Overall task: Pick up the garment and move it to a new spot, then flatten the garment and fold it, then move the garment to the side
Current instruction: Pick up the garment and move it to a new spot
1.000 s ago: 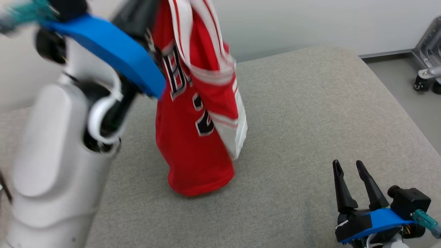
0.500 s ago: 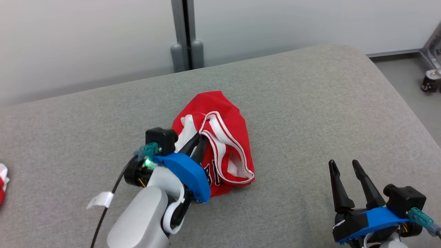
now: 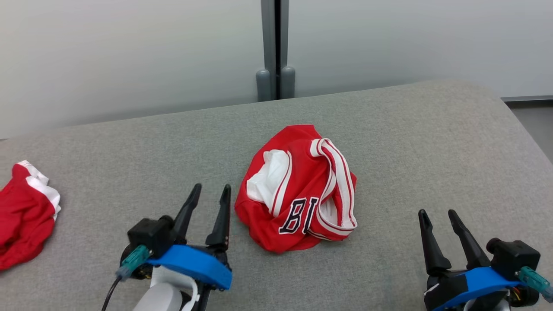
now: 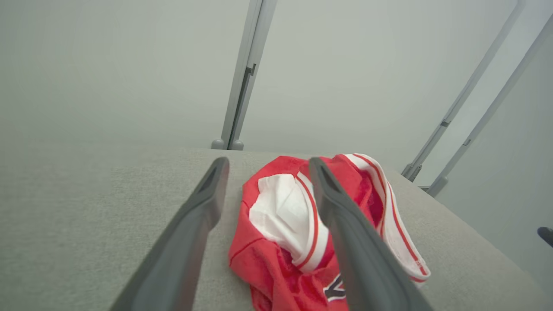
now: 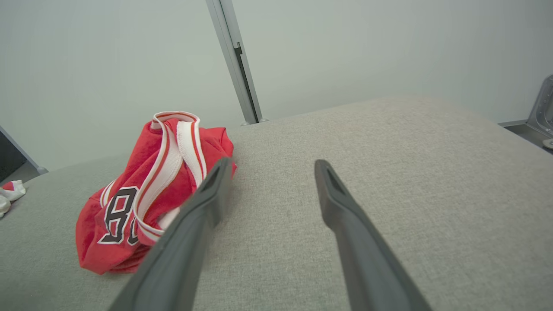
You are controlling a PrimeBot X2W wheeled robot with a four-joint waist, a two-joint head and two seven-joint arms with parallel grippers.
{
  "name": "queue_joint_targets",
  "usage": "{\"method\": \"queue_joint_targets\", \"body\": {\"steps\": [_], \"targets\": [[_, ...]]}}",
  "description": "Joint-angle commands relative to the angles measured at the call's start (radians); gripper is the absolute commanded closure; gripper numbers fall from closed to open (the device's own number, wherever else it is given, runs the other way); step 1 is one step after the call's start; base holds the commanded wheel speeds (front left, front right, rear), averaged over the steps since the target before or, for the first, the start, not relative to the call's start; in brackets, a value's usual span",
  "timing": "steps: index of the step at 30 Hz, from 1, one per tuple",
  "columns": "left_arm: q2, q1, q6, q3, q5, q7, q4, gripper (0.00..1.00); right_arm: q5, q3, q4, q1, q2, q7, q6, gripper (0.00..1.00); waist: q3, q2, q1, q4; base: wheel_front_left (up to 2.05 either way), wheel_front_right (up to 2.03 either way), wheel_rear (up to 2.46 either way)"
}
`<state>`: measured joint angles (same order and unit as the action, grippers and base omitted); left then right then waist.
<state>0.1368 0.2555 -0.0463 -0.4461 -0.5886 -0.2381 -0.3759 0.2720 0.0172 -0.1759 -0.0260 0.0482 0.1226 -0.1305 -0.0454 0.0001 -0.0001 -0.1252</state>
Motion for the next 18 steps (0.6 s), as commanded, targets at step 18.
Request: {"method": "queue_joint_targets", "body": {"steps": [18], "targets": [[0.048, -0.300, 0.038, 0.291, 0.232, -0.027, 0.206, 0.00, -0.034, 0.067, 0.031, 0.040, 0.004, -0.032, 0.000, 0.00, 0.038, -0.0001, 0.0001, 0.116, 0.00, 0.00, 0.00]]}}
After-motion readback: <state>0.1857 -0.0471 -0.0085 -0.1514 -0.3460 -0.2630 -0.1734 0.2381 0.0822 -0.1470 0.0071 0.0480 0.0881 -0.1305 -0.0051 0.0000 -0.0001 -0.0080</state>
